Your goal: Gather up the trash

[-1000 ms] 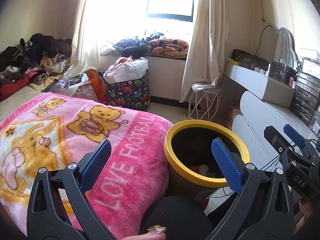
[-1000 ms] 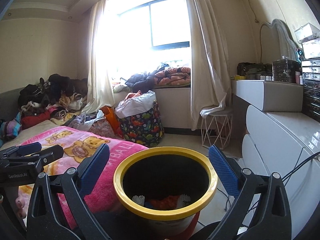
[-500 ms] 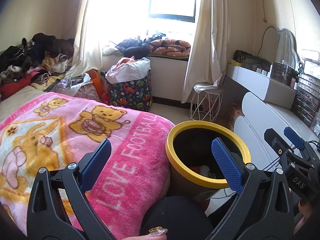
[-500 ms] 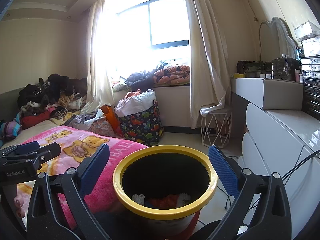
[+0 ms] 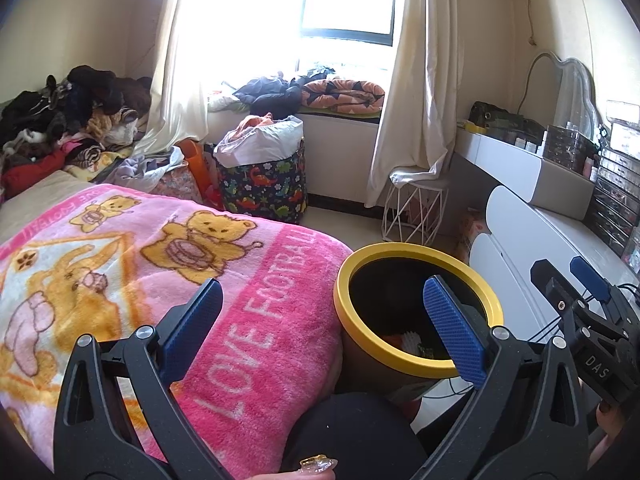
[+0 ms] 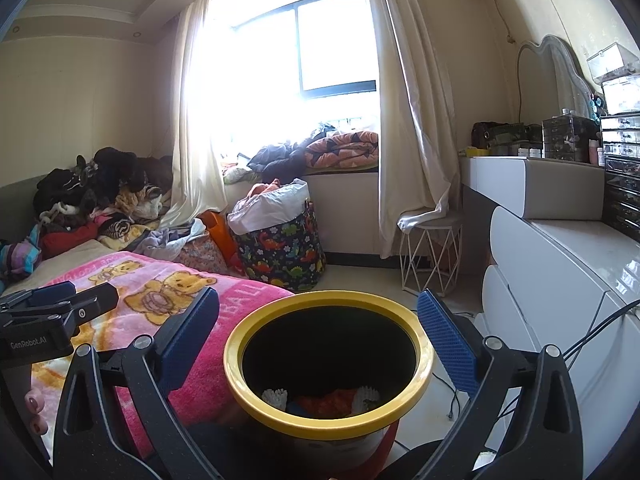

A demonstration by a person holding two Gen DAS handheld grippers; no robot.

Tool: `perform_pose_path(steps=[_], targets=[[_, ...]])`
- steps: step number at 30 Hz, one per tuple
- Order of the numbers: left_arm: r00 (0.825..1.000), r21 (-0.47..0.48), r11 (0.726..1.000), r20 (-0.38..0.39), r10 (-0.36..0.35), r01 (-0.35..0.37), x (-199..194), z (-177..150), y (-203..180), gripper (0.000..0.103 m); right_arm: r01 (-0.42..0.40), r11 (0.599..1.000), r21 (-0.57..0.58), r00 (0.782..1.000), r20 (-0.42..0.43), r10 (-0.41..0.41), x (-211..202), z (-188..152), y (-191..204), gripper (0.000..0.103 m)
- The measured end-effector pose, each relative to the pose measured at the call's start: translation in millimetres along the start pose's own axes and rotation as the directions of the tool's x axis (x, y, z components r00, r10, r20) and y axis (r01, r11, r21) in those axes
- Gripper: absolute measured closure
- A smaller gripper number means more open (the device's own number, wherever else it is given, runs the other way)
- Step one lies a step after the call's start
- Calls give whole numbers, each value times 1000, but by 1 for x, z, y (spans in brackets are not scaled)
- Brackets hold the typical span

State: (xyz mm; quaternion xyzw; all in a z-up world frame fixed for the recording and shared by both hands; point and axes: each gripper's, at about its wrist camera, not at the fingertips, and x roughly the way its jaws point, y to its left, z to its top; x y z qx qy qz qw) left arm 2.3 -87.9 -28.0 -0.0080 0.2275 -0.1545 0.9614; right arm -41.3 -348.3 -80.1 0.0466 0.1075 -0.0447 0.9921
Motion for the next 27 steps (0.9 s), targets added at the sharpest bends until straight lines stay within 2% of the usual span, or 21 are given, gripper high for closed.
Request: perform_pose_path(steps=[27], targets=[[1000,2,1000,2,2,-2,-2,1,2,10,1,1000,6,1000,-3,-1,-1,-1,-2,7]])
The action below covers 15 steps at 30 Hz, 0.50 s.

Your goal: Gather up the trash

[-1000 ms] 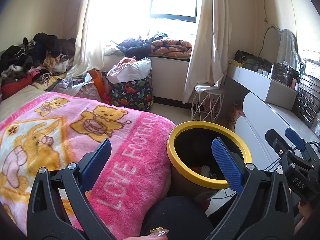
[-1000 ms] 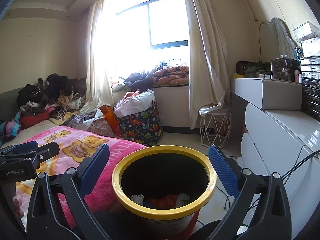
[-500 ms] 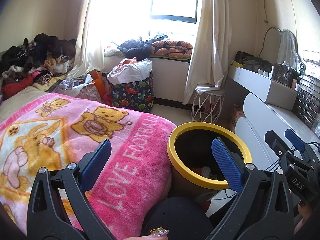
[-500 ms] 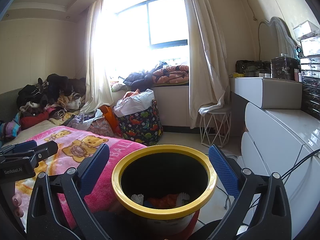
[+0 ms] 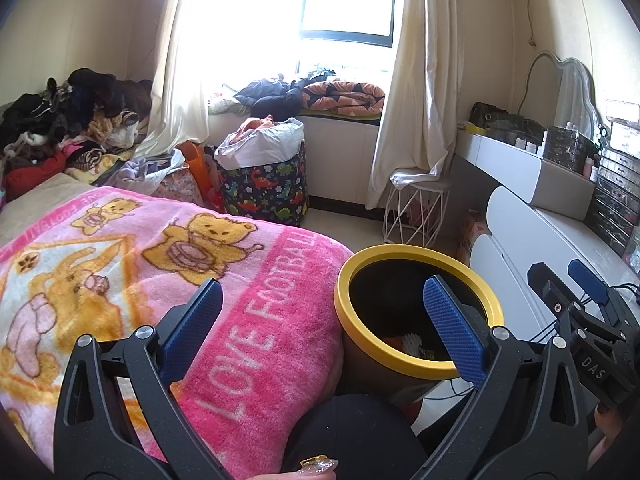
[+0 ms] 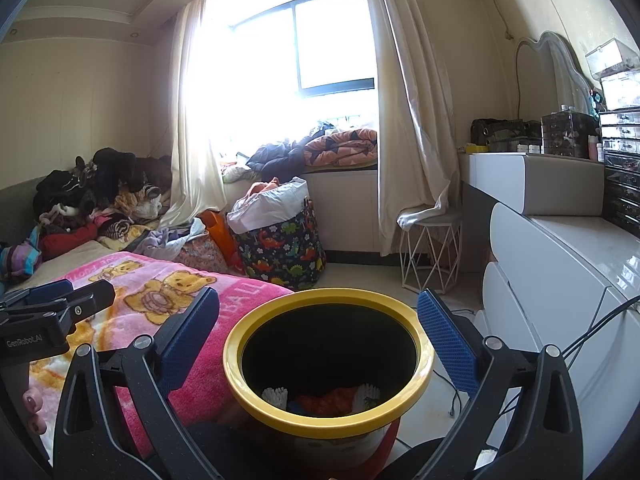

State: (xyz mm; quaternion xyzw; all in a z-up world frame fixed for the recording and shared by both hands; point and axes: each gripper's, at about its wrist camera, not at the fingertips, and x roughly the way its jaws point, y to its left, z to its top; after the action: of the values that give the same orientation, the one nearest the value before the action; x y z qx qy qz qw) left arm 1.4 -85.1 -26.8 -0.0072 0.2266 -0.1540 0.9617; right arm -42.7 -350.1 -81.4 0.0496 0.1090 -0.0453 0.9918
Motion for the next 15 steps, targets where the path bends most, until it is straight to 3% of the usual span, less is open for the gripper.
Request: perform_pose_path(steps=[5,10,13,15], targets=[[1000,-4,1000,-7,7,-7,0,2,2,10,2,1000,8,1000,-1,-2,-2,0,0,7],[996,-61,995,-22,81,-83,-1,14,21,11,-9,1000,9,1000,6,9,-2,4,8,7],[989,-141,979,-19,146,-147,-8,20,50,11,-80,997,-16,997,13,80,4,14,32,7],[973,-240,943,-33,230,-231,-19,22,95,11,-189,981,-36,982,-6,189,12,24,65,7]])
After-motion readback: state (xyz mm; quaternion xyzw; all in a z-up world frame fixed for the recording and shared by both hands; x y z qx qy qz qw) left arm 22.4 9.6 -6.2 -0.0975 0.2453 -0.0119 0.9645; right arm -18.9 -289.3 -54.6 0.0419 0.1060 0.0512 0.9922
